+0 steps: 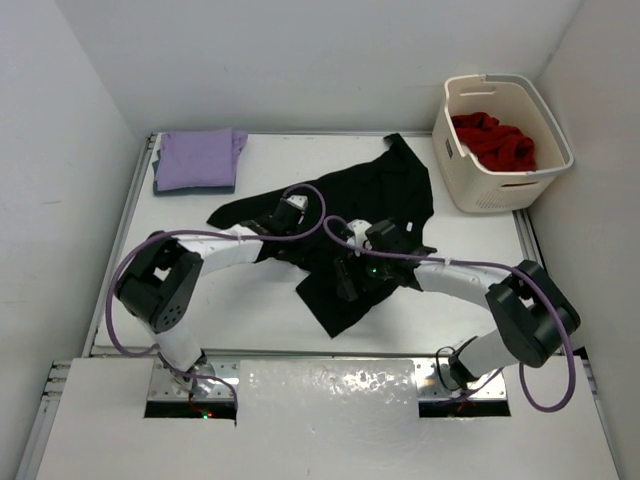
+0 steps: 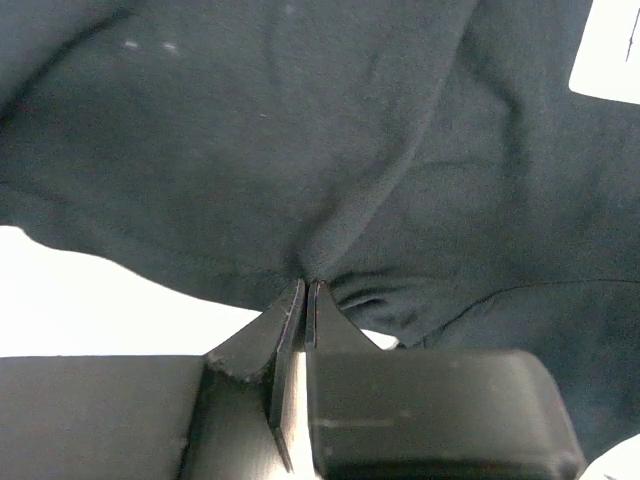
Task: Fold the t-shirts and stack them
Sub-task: Flatten out the tshirt
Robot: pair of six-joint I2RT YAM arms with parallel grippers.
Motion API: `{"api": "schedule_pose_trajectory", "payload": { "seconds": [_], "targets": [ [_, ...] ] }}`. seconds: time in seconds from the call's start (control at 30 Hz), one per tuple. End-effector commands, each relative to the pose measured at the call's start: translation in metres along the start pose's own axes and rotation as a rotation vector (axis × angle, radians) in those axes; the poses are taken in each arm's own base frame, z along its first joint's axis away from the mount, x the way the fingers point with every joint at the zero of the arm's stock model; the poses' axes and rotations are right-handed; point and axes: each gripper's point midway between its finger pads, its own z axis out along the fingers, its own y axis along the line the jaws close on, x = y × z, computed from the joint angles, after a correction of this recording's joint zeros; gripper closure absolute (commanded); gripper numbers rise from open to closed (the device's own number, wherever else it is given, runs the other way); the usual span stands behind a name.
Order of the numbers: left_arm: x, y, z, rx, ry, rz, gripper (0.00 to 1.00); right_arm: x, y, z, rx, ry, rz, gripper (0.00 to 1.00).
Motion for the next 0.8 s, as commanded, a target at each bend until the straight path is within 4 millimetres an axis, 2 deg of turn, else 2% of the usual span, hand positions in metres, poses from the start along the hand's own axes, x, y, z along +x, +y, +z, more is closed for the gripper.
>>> {"api": "schedule_pose_trajectory", "payload": {
  "seconds": [0.0, 0.07, 0.13, 0.17, 0.2, 0.23, 0.27, 0.3, 0.37, 0.4, 0.43, 0.47, 0.5, 0.53, 0.57, 0.6, 0.63, 0.67, 0.7, 0.77],
  "targets": [
    [-0.057, -0.012, -0.031, 0.0, -0.173, -0.011, 1.0, -0.008, 0.027, 0.001, -0.076, -0.024, -0.159, 0.01],
    [-0.07, -0.009, -0.036, -0.028, -0.2, -0.006, 1.0, -0.007, 0.038, 0.012, -0.112, -0.007, -0.164, 0.01],
    [-0.101, 0.001, -0.041, -0.08, -0.257, -0.02, 1.0, -0.006, 0.041, 0.022, -0.123, -0.007, -0.139, 0.01],
    [-0.109, 0.008, -0.042, -0.104, -0.257, -0.023, 1.0, 0.006, 0.035, 0.03, -0.109, 0.027, -0.123, 0.01],
    [-0.13, 0.008, -0.044, -0.104, -0.286, -0.033, 1.0, 0.01, 0.032, 0.033, -0.094, 0.04, -0.113, 0.01],
    [-0.146, 0.023, -0.045, -0.125, -0.308, -0.046, 1.0, 0.015, 0.029, 0.035, -0.086, 0.057, -0.111, 0.01],
    [-0.158, 0.027, -0.045, -0.118, -0.328, -0.055, 1.0, 0.023, 0.022, 0.04, -0.058, 0.085, -0.104, 0.01],
    [-0.181, 0.043, -0.043, -0.136, -0.36, -0.083, 1.0, 0.029, 0.02, 0.04, -0.05, 0.107, -0.095, 0.01],
    [-0.205, 0.056, -0.04, -0.143, -0.389, -0.095, 1.0, 0.046, 0.015, 0.038, -0.029, 0.161, -0.069, 0.01],
    [-0.224, 0.068, -0.032, -0.15, -0.408, -0.11, 1.0, 0.053, 0.013, 0.035, -0.02, 0.181, -0.056, 0.01],
    [-0.238, 0.072, -0.029, -0.151, -0.435, -0.096, 1.0, 0.07, 0.01, 0.028, -0.002, 0.234, -0.043, 0.01],
    [-0.245, 0.079, -0.022, -0.172, -0.438, -0.094, 1.0, 0.078, 0.005, 0.023, 0.023, 0.261, -0.032, 0.01],
    [-0.265, 0.088, -0.009, -0.189, -0.451, -0.103, 1.0, 0.087, -0.005, 0.016, 0.087, 0.286, -0.009, 0.01],
    [-0.274, 0.094, -0.003, -0.201, -0.454, -0.103, 1.0, 0.1, -0.01, 0.002, 0.129, 0.337, 0.01, 0.01],
    [-0.291, 0.105, 0.013, -0.217, -0.455, -0.118, 1.0, 0.114, -0.017, -0.008, 0.169, 0.371, 0.043, 0.01],
    [-0.298, 0.109, 0.023, -0.215, -0.452, -0.118, 1.0, 0.124, -0.022, -0.017, 0.207, 0.398, 0.07, 0.01],
    [-0.308, 0.112, 0.029, -0.214, -0.461, -0.121, 1.0, 0.135, -0.024, -0.034, 0.231, 0.436, 0.105, 0.01],
    [-0.336, 0.107, 0.02, -0.183, -0.508, -0.126, 1.0, 0.151, -0.027, -0.044, 0.255, 0.47, 0.153, 0.01],
    [-0.331, 0.119, 0.049, -0.189, -0.485, -0.146, 1.0, 0.157, -0.025, -0.056, 0.262, 0.478, 0.241, 0.01],
    [-0.348, 0.133, 0.064, -0.202, -0.536, -0.175, 1.0, 0.174, -0.026, -0.071, 0.296, 0.508, 0.339, 0.01]
  ]
}}
